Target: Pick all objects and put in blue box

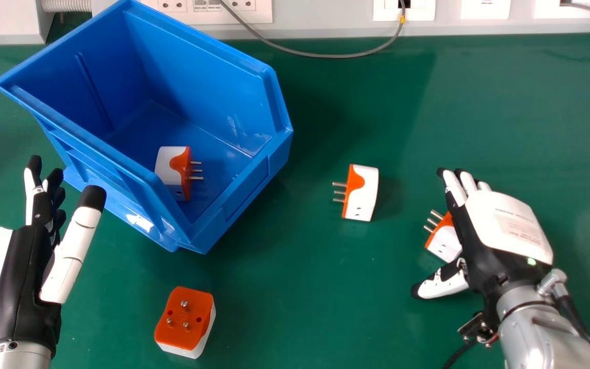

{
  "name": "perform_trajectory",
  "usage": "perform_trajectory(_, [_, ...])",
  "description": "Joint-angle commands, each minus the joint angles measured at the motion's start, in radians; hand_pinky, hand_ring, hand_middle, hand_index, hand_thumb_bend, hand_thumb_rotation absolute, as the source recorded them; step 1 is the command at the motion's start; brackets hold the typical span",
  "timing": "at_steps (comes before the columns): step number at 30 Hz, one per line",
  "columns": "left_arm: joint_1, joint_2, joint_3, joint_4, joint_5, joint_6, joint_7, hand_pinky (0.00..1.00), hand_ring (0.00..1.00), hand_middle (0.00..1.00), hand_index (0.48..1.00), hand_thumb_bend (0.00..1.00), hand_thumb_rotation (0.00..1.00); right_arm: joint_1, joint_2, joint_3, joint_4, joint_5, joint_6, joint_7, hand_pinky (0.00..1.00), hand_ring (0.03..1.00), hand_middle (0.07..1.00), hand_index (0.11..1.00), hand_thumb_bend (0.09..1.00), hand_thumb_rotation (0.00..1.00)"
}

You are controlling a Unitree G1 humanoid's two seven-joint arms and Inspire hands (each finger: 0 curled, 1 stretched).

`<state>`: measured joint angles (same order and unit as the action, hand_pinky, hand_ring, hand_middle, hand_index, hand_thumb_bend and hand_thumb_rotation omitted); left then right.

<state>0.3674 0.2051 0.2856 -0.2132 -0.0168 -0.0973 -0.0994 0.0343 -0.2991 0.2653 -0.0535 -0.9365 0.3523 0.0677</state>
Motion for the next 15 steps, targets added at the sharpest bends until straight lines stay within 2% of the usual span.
perform_trajectory(1, [-0.002, 0.008, 0.007, -0.023, -0.003, -0.008, 0.0, 1.0, 1.0, 1.0, 1.0, 0.78, 0.88, -0.027, -0.012, -0.005, -0.002, 0.005, 0.007, -0.002, 0.94, 0.974, 1.0, 0.954, 0.693, 0.13])
perform_trajectory(4, [-0.001, 0.008, 0.006, -0.032, -0.003, 0.0, 0.0, 1.0, 1.0, 1.0, 1.0, 0.77, 0.88, -0.046, -0.015, -0.001, 0.019, 0.006, 0.018, 0.001, 0.93, 0.972, 1.0, 0.949, 0.691, 0.13])
perform_trajectory(15, [-0.006, 0.012, 0.01, -0.022, -0.008, 0.004, -0.003, 1.0, 1.0, 1.0, 1.0, 0.77, 0.88, -0.101, -0.046, 0.017, 0.057, -0.003, 0.032, 0.025, 0.92, 0.958, 0.982, 0.929, 0.692, 0.12])
